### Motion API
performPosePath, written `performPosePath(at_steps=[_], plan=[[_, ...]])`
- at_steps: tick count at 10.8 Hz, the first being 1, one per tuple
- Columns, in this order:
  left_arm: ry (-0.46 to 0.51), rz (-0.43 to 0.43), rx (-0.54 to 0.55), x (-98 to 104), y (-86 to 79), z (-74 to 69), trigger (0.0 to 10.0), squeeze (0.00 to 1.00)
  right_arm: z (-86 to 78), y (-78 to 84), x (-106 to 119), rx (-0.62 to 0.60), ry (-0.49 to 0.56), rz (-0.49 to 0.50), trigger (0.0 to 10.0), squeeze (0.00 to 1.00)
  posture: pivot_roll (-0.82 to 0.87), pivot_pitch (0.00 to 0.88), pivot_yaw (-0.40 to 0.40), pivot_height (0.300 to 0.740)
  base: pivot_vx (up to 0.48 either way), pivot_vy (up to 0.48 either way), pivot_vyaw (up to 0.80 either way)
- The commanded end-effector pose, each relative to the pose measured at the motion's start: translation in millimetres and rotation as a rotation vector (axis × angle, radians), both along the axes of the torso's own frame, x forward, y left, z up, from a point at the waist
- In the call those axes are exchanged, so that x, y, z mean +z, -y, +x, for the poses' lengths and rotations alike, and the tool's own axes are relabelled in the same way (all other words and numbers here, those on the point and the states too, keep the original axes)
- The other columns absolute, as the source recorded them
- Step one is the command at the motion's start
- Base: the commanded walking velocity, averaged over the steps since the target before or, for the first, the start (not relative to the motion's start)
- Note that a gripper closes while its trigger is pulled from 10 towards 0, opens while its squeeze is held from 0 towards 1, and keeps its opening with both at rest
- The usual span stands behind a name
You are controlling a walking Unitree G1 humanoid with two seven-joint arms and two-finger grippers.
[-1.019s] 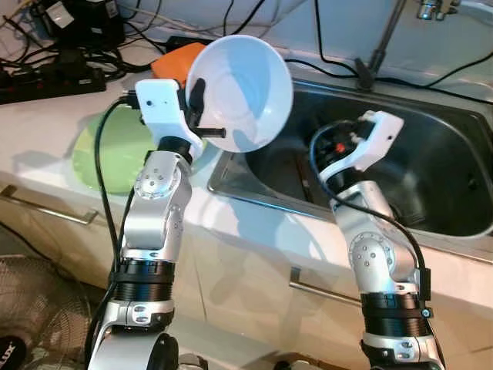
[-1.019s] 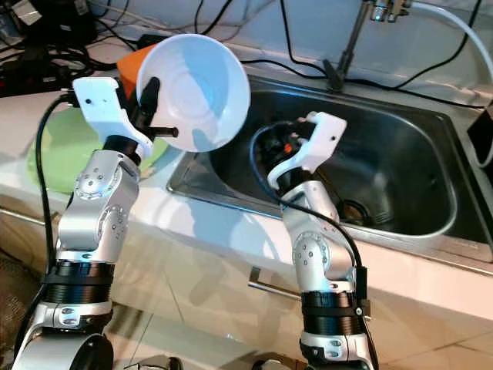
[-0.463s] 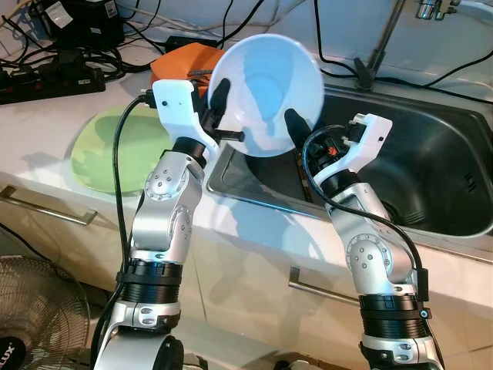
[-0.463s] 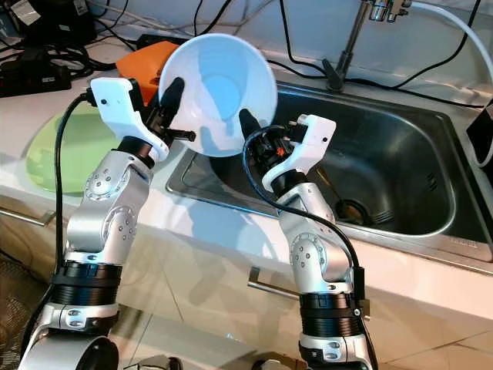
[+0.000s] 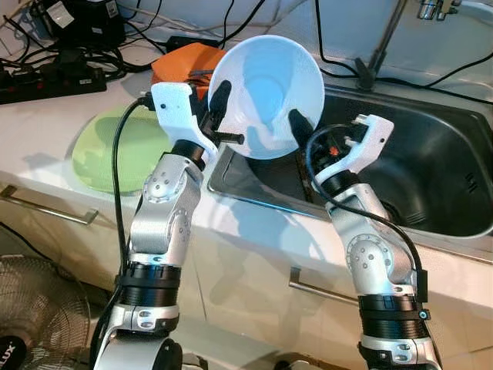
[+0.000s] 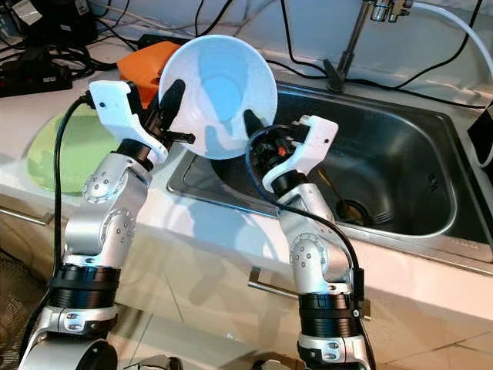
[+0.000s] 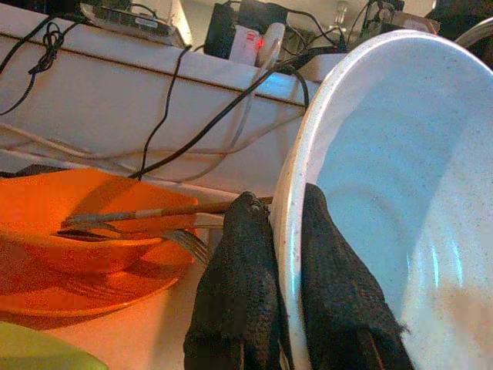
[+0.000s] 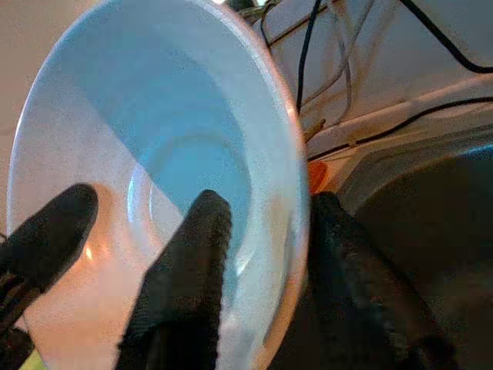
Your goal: Kitchen organization
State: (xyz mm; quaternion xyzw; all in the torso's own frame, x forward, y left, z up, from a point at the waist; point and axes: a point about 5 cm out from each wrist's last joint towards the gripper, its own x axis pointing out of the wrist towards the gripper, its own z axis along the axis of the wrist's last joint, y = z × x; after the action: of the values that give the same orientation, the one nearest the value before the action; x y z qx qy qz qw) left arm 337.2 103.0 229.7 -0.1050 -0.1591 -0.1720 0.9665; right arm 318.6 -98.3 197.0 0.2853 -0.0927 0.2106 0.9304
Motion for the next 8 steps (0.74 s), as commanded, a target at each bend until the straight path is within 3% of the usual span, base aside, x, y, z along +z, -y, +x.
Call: performPosePath(at_steps=[1, 8], plan=[[0.031, 0.010, -0.043, 6.8, 8.0, -3.8, 10.0, 0.00, -1.6, 1.1, 0.2, 0.006, -0.003, 0.024, 0.0, 0.00, 0.04, 0.051, -0.020, 0.740, 0.000, 0.000, 0.00], [0.056, 0.059, -0.101, 7.0, 18.2, -8.9, 10.0, 0.00, -5.5, -7.1, -2.7, 0.079, -0.024, 0.046, 0.0, 0.00, 0.05, 0.063, -0.023, 0.740, 0.000, 0.000, 0.00]])
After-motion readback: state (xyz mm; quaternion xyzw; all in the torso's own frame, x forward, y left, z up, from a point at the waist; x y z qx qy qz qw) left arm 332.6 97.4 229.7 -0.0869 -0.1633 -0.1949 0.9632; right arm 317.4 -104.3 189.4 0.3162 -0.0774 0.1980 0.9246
